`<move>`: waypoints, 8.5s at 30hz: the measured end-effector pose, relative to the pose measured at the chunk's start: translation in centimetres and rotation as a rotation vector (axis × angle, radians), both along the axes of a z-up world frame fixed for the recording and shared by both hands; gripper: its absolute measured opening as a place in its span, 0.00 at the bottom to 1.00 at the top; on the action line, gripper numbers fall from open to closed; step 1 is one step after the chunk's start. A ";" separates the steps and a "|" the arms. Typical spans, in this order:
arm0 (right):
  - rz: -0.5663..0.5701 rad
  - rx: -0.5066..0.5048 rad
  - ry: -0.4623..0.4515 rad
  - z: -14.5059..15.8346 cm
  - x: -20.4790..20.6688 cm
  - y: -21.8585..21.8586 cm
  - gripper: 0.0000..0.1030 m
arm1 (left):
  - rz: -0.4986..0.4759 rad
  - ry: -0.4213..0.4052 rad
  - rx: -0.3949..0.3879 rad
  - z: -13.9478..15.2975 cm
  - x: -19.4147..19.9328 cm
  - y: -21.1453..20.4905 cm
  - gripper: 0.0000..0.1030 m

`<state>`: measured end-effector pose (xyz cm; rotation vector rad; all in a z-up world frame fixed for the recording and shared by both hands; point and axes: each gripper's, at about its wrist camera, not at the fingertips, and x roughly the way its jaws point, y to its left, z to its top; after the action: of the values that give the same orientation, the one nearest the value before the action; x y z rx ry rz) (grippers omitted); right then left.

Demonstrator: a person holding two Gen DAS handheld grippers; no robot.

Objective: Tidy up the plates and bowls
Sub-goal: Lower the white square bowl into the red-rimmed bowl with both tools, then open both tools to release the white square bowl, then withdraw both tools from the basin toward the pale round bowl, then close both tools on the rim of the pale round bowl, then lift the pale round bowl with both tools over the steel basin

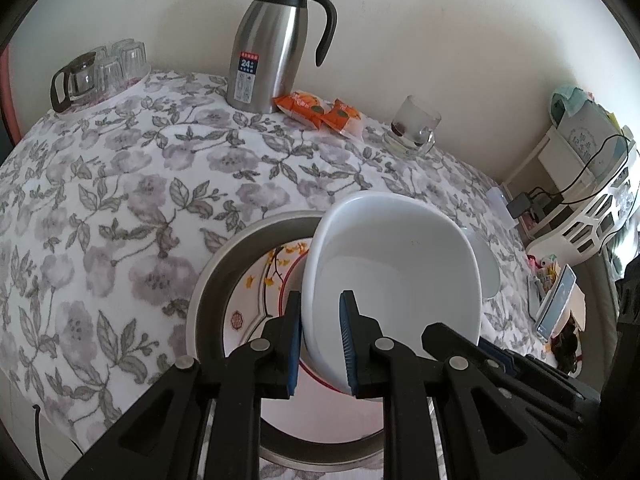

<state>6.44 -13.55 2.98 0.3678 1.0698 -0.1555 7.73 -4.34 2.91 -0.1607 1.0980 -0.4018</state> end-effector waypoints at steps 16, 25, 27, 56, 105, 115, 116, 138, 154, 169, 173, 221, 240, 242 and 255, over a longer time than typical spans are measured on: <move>-0.003 0.021 0.028 -0.8 0.2 0.1 0.24 | 0.000 0.041 0.006 -1.1 0.2 0.2 0.18; -0.007 0.029 0.023 -0.9 0.1 -0.1 0.25 | 0.005 0.039 0.000 -1.1 0.3 0.4 0.18; -0.008 0.029 0.021 -0.8 0.1 -0.1 0.25 | 0.007 0.036 -0.001 -1.0 0.4 0.4 0.18; -0.025 0.031 0.013 -0.6 -0.5 -0.7 0.24 | 0.007 0.018 0.026 -1.2 0.3 0.5 0.18; -0.104 -0.029 -0.116 1.5 -2.6 -3.2 1.00 | 0.220 -0.090 0.172 0.3 -0.3 3.7 0.93; -0.110 -0.037 -0.140 1.5 -3.2 -4.9 1.00 | 0.194 -0.153 0.139 2.0 -0.4 2.6 0.93; -0.114 -0.046 -0.149 1.6 -3.3 -5.3 1.00 | 0.188 -0.165 0.133 2.3 -0.4 2.3 0.94; -0.366 -0.034 -0.164 0.8 -7.6 -18.6 1.00 | -0.184 -0.251 0.055 7.4 0.6 -14.2 0.93; -0.429 0.065 -0.091 -3.7 -6.4 -23.6 0.80 | -0.246 -0.059 0.115 0.1 3.4 -22.0 0.76; -0.370 0.086 -0.016 -7.8 -2.1 -23.6 0.43 | -0.193 0.099 0.136 -5.6 6.7 -24.5 0.35; -0.366 0.102 -0.006 -8.7 -1.5 -23.8 0.33 | -0.186 0.122 0.146 -6.8 7.1 -24.8 0.29; -0.323 0.050 -0.054 -2.8 -5.7 -20.0 0.15 | -0.210 0.030 0.005 -0.6 1.6 -21.4 0.11; -0.209 0.002 -0.117 2.5 -5.9 -12.9 0.16 | -0.123 -0.080 -0.082 4.9 -1.2 -13.5 0.11; -0.195 -0.001 -0.116 2.7 -5.7 -12.1 0.16 | -0.109 -0.081 -0.092 5.0 -1.3 -12.5 0.11; -0.111 -0.014 -0.108 3.3 -4.5 -7.3 0.16 | -0.028 -0.084 -0.145 5.9 -1.6 -7.0 0.11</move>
<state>1.90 -20.90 6.30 0.4186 0.9419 -0.2399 6.17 -11.30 8.77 -0.2542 0.9894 -0.5096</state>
